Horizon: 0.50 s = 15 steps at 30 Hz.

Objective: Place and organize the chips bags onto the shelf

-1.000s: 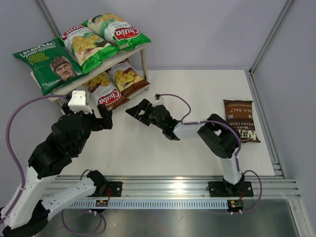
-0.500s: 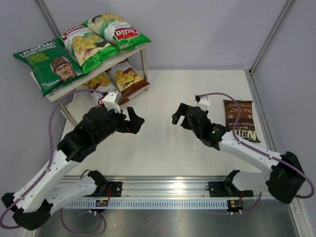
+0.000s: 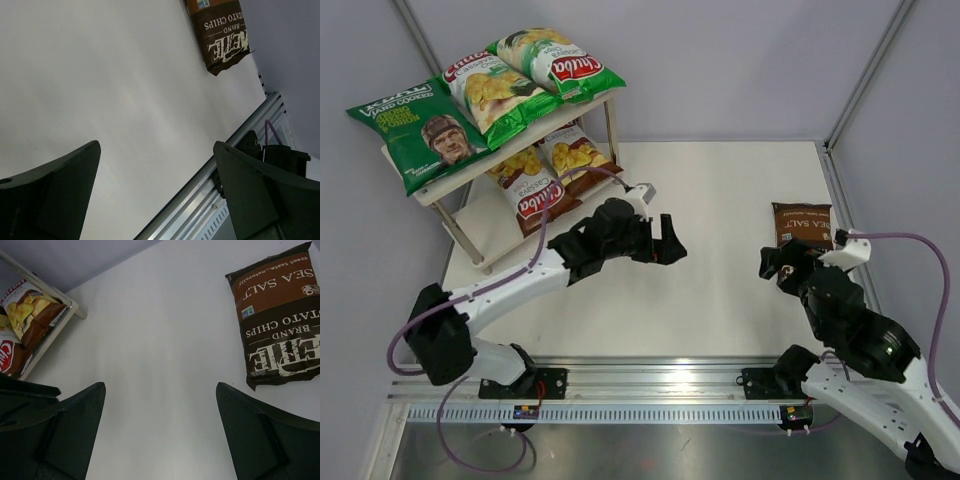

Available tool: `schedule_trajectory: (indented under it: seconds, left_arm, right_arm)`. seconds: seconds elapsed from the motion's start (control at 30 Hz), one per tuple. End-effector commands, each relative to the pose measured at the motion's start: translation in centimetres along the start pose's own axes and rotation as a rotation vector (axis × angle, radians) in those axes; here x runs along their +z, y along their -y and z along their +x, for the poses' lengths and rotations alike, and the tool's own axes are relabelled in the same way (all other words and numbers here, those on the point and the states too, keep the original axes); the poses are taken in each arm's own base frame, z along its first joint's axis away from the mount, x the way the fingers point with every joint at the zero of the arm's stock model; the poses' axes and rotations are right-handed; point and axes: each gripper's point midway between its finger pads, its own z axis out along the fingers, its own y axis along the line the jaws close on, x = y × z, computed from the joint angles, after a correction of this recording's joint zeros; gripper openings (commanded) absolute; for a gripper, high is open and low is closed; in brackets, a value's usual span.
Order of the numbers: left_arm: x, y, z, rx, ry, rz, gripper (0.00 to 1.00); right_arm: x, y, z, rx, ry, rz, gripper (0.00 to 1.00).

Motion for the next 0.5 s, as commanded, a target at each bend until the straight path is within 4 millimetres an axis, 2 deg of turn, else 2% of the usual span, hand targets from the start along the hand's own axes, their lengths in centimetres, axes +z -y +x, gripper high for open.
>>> schedule_trajectory:
  seconds: [0.0, 0.07, 0.1, 0.13, 0.17, 0.2, 0.23, 0.3, 0.33, 0.37, 0.4, 0.47]
  left_arm:
    - [3.1, 5.6, -2.8, -0.013, 0.049, 0.149, 0.99]
    - [4.8, 6.8, -2.1, -0.014, 0.015, 0.173, 0.99]
    - [7.0, 6.3, -0.9, -0.024, -0.027, 0.16, 0.99]
    - [7.6, 8.0, -1.5, -0.029, -0.027, 0.201, 0.99]
    - [8.5, 8.5, -0.7, -0.035, -0.063, 0.227, 0.99]
    - [10.4, 8.0, 0.5, -0.048, -0.101, 0.217, 0.99]
    - [11.2, 9.4, 0.1, -0.056, -0.103, 0.241, 0.99]
    - [12.7, 10.0, 0.6, -0.074, -0.128, 0.253, 0.99]
    - [14.6, 9.4, 2.0, -0.086, -0.165, 0.238, 0.99]
    - [15.1, 10.8, 0.9, -0.089, -0.142, 0.284, 0.99]
    - [16.8, 10.3, 2.2, -0.126, -0.174, 0.275, 0.99]
    - [17.8, 11.4, 1.8, -0.148, -0.169, 0.318, 0.99]
  right_arm:
    - [-2.2, 2.5, -1.9, 0.031, 0.041, 0.051, 1.0]
    - [-3.1, 2.5, -2.5, 0.068, 0.055, 0.008, 0.99]
    - [-3.4, 2.4, -2.7, 0.077, 0.058, -0.006, 0.99]
    - [-3.7, 2.4, -2.9, 0.087, 0.065, -0.026, 0.99]
    - [-4.0, 1.9, -2.7, 0.084, 0.049, -0.06, 1.0]
    - [-4.1, 1.6, -2.6, 0.077, 0.045, -0.086, 0.99]
    - [-4.4, 1.5, -2.7, 0.08, 0.051, -0.115, 1.0]
    - [-4.8, 1.3, -2.5, 0.099, 0.047, -0.144, 0.99]
    - [-5.2, 1.3, -2.7, 0.116, 0.054, -0.164, 0.99]
    - [-5.4, 1.3, -2.6, 0.121, 0.049, -0.177, 0.99]
    - [-5.7, 1.5, -2.7, 0.139, 0.056, -0.19, 0.99]
    - [-6.1, 1.2, -2.4, 0.155, 0.047, -0.223, 1.0]
